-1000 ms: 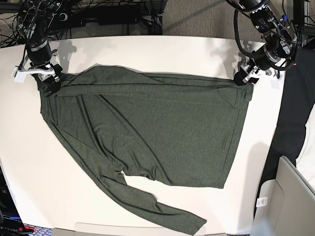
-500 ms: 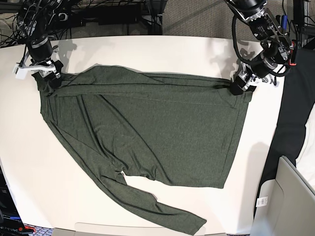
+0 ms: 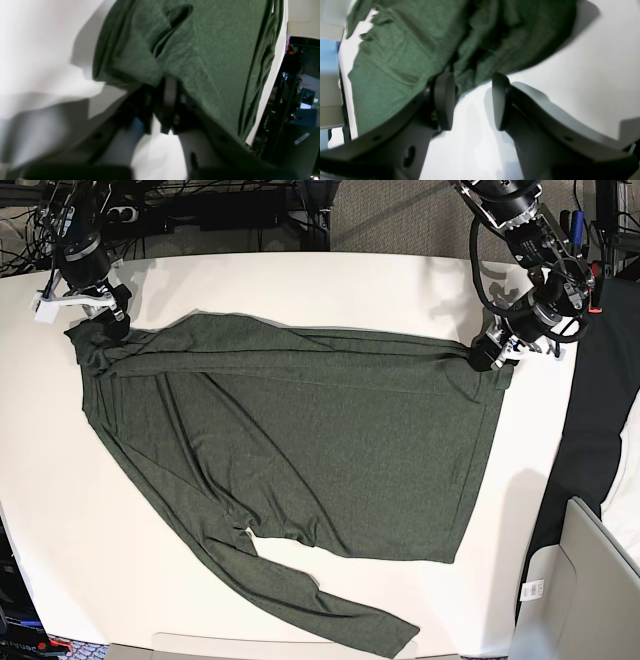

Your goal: Fold the T-shirt properly

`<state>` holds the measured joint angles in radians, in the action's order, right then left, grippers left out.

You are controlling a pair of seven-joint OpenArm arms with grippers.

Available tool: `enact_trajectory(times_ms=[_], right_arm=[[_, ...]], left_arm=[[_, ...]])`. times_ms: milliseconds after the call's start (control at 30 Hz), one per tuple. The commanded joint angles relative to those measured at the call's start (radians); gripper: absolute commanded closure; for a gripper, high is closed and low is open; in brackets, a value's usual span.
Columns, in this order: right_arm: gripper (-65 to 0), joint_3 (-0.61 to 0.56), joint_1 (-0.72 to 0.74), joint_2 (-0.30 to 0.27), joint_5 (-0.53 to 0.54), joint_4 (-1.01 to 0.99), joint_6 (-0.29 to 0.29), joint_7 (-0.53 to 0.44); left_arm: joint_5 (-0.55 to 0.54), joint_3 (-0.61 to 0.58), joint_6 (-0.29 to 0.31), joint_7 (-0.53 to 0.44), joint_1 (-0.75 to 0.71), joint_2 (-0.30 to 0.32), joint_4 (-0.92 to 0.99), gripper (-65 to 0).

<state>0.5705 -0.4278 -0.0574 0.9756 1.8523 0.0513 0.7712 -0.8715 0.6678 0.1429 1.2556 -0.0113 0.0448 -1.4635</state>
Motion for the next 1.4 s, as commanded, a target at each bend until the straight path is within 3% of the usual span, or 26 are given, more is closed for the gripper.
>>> enact_trajectory(times_ms=[0, 467, 667, 1100, 1233, 1367], right_arm=[[-25.6, 0.006, 0.001, -0.008, 0.016, 0.017, 0.011, -0.015], [-26.6, 0.030, 0.005, 0.020, 0.016, -0.070, 0.005, -0.019], [-38.9, 0.061, 0.013, 0.021, 0.021, -0.093, 0.003, -0.019], [-38.8, 0.108, 0.131, 0.021, 0.022, -0.178, 0.003, -0.019], [-31.3, 0.105, 0.157, 0.026, 0.016, -0.181, 0.003, -0.019], [-13.3, 0.104, 0.163, 0.026, 0.016, -0.208, 0.009, -0.019]], left_arm=[[0.015, -0.003, -0.006, 0.023, 0.003, 0.007, -0.007, 0.0], [0.015, 0.005, -0.006, 0.025, -0.003, 0.014, -0.013, 0.0], [0.015, 0.005, -0.006, 0.025, -0.005, 0.014, -0.013, 0.0], [0.015, 0.005, -0.006, 0.026, -0.017, 0.014, -0.013, 0.0], [0.015, 0.005, -0.006, 0.026, -0.017, 0.014, -0.013, 0.0], [0.015, 0.007, -0.006, 0.026, -0.019, 0.016, -0.013, 0.0]])
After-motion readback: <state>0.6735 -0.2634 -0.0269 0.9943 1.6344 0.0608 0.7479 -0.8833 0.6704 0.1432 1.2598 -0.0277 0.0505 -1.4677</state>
